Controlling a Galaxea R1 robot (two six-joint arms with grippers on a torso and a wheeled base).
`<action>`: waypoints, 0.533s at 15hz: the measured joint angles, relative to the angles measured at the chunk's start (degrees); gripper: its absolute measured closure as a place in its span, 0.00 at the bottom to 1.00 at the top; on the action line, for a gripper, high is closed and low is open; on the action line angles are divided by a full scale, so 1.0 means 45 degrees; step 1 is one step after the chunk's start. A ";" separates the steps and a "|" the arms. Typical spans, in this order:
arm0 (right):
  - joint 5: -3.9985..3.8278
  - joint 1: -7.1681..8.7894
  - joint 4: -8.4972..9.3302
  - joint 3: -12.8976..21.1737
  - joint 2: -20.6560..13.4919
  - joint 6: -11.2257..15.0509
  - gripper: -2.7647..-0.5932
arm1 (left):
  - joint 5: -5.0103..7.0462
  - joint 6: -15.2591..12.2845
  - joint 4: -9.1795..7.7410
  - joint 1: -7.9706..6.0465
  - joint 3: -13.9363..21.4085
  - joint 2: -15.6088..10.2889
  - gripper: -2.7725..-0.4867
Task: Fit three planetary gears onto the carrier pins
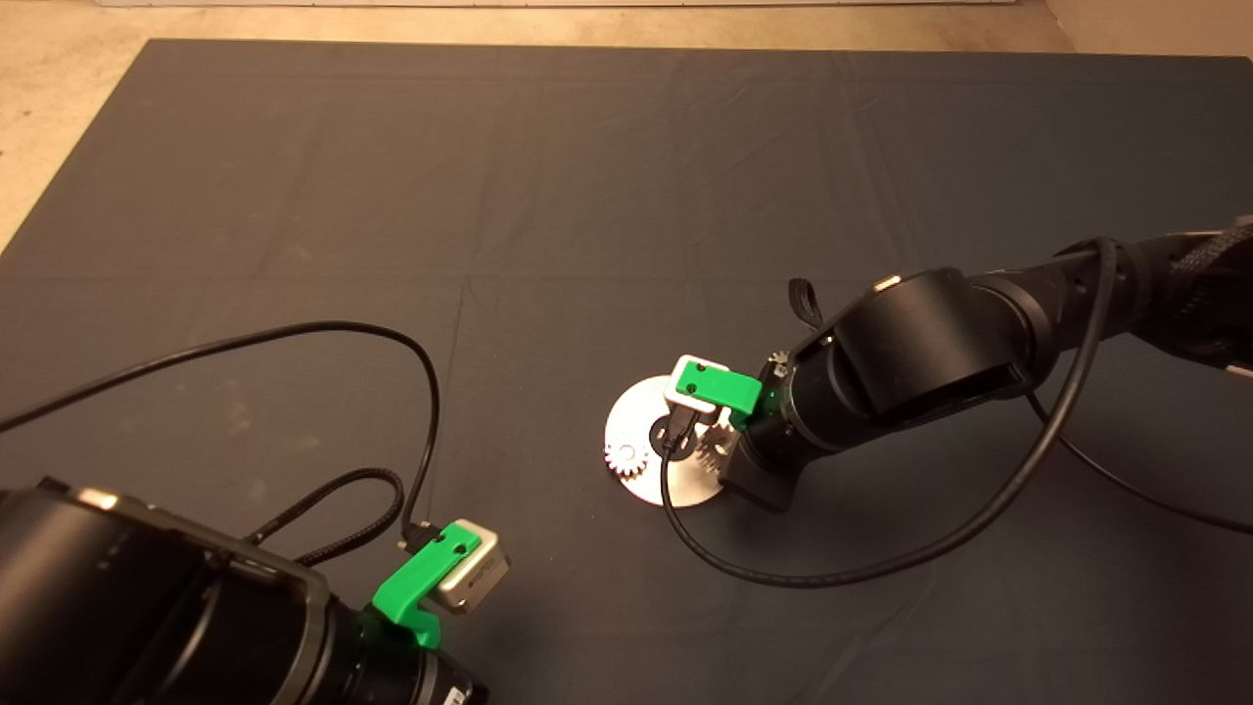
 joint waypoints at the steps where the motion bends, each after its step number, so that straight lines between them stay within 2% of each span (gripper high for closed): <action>1: 0.0000 0.0002 0.0000 0.0000 0.0000 -0.0022 0.89 | 0.0000 -0.0005 -0.0001 0.0000 0.0000 -0.0005 0.49; 8: -0.0014 -0.0002 0.0000 0.0000 -0.0011 -0.0133 0.89 | -0.0005 -0.0004 0.0000 0.0000 0.0000 -0.0005 0.49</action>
